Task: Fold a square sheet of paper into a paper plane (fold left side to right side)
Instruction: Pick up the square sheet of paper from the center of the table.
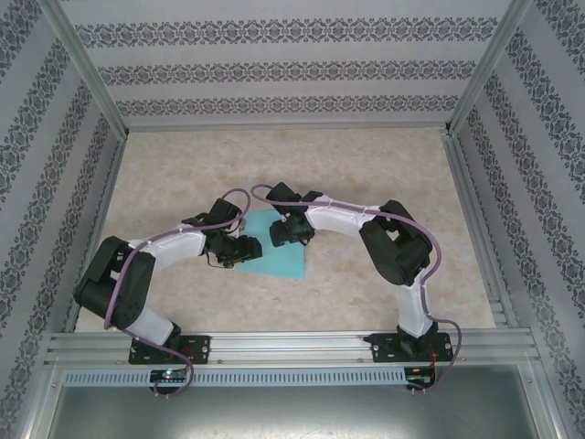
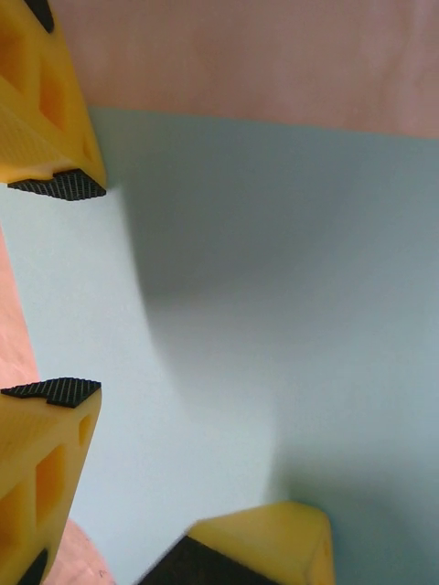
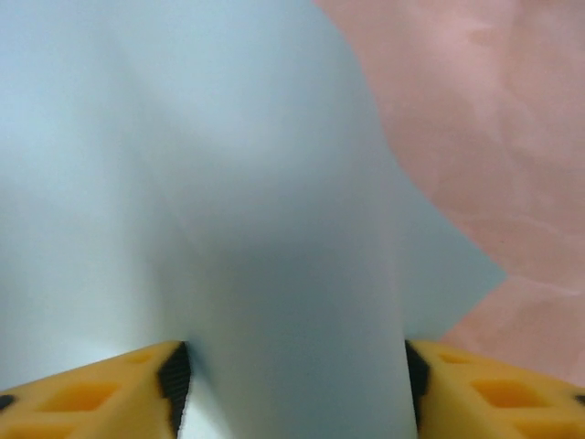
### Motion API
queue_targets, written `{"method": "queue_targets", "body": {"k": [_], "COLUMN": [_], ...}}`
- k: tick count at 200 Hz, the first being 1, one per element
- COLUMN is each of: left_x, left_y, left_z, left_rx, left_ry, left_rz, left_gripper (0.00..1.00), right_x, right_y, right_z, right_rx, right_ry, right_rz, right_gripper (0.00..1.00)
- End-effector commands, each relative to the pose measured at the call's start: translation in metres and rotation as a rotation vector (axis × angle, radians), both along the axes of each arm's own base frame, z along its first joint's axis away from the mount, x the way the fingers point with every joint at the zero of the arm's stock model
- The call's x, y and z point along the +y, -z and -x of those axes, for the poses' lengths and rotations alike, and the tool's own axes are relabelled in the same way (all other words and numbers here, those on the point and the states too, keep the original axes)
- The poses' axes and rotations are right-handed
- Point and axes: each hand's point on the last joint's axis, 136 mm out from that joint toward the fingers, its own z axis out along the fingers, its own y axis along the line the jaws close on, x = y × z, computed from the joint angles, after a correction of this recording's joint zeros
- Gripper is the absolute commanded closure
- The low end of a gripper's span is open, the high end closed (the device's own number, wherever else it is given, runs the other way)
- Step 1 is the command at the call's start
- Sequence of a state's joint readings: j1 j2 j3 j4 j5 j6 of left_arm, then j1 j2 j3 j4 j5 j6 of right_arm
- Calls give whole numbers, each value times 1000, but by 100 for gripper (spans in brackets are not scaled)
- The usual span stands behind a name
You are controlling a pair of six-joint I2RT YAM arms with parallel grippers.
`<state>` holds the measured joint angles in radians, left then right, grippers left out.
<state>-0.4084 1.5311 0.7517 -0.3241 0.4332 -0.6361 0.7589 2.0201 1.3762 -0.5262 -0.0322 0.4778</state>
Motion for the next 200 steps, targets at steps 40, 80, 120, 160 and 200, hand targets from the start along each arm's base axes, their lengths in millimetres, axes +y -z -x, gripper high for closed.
{"method": "queue_targets", "body": {"k": [40, 80, 120, 160, 200], "left_x": [16, 33, 48, 40, 26], "left_y": [-47, -76, -118, -192, -259], "left_z": [-29, -39, -48, -54, -57], "left_rx": [-174, -252, -373, -600, -787], "left_ry": [-73, -95, -124, -31, 96], "left_rz": [128, 205, 357, 524, 646], "left_gripper": [37, 35, 30, 14, 4], "right_x": [38, 47, 38, -2, -42], "right_y": [-31, -56, -98, -166, -257], "right_z": [12, 11, 6, 8, 33], "right_rx": [67, 64, 26, -54, -160], "right_ry": [-39, -85, -107, -171, -274], "right_rz": [-388, -534, -718, -854, -996], "right_gripper": [73, 82, 85, 85, 84]}}
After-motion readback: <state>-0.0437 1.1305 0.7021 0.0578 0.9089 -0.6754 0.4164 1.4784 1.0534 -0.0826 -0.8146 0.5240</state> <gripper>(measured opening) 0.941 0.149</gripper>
